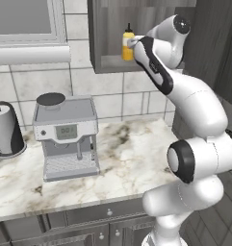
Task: The dining table condiment station is running low on mustard. Refill the condiment station by opening the cabinet and taking the mustard from the cabinet and placing it on the dining table.
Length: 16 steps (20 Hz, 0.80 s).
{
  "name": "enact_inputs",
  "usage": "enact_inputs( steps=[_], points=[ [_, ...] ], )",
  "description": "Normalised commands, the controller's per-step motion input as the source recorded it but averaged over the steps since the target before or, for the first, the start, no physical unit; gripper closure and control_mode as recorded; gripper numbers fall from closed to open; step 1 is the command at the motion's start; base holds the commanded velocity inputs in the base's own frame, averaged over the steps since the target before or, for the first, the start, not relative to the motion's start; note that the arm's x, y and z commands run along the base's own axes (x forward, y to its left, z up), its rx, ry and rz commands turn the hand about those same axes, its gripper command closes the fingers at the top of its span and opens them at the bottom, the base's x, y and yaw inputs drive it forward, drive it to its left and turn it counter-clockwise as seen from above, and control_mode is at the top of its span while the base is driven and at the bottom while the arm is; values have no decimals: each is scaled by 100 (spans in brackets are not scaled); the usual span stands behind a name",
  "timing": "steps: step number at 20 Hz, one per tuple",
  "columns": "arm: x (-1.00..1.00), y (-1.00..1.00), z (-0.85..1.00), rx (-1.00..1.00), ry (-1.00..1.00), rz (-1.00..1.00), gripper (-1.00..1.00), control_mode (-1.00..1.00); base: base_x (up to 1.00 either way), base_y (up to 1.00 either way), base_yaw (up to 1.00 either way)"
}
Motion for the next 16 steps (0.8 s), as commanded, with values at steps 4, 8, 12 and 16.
enact_inputs(
  steps=[4,8,12,16],
  points=[
    [40,0,-5,0,0,0,-100,-100,0,0,0],
    [37,1,-4,0,0,0,-100,-100,0,0,0],
    [33,3,-2,0,0,0,-100,-100,0,0,0],
    [30,8,-2,0,0,0,-100,-100,0,0,0]
  ],
)
